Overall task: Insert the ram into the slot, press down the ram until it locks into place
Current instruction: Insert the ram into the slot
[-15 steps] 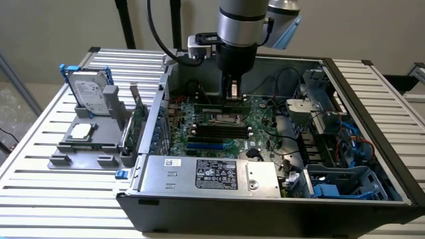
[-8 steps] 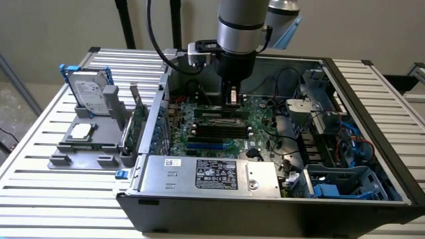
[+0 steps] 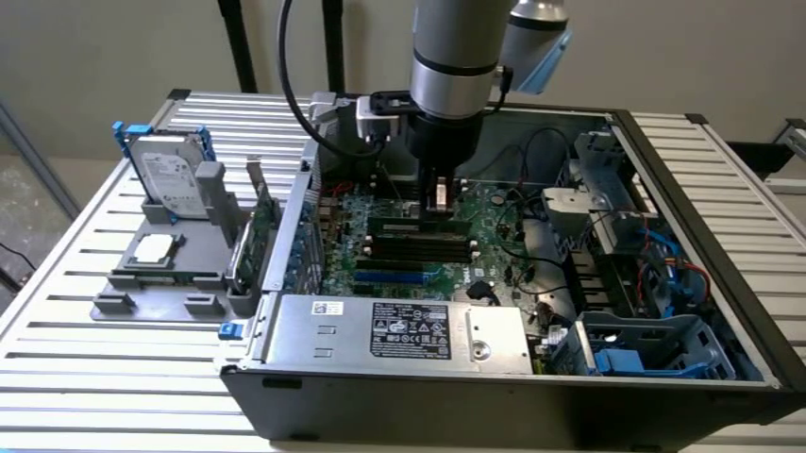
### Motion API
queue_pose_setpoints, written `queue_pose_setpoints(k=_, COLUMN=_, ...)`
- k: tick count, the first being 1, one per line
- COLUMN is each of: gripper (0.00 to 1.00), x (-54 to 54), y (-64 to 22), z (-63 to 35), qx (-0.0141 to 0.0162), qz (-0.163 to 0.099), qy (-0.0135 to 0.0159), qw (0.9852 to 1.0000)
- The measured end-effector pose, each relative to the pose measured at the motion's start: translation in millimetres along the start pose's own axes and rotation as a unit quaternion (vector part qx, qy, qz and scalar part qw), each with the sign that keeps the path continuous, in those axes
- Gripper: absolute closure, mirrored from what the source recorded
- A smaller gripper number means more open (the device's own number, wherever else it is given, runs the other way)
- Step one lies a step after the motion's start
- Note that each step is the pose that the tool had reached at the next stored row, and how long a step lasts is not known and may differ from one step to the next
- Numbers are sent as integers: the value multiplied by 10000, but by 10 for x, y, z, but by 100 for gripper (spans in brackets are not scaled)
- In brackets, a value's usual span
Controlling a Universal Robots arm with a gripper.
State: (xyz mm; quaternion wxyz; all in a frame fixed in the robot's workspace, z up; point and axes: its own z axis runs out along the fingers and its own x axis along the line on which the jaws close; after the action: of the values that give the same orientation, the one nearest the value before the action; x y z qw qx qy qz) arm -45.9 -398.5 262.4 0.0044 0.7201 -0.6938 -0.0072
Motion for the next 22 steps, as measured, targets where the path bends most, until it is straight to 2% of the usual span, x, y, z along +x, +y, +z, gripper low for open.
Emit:
queue_pose_setpoints(k=10, gripper=86, x=0, y=-1, z=32, qx=1, qz=-1, qy=1, qw=10000)
queue_pose_setpoints(k=17, gripper=86, x=1, y=-19, z=149, qx=2, qz=-1, qy=2, qw=10000)
queue_pose_setpoints(k=22, gripper=86, x=3, y=-52, z=181, qx=1, qz=0, qy=3, qw=10000)
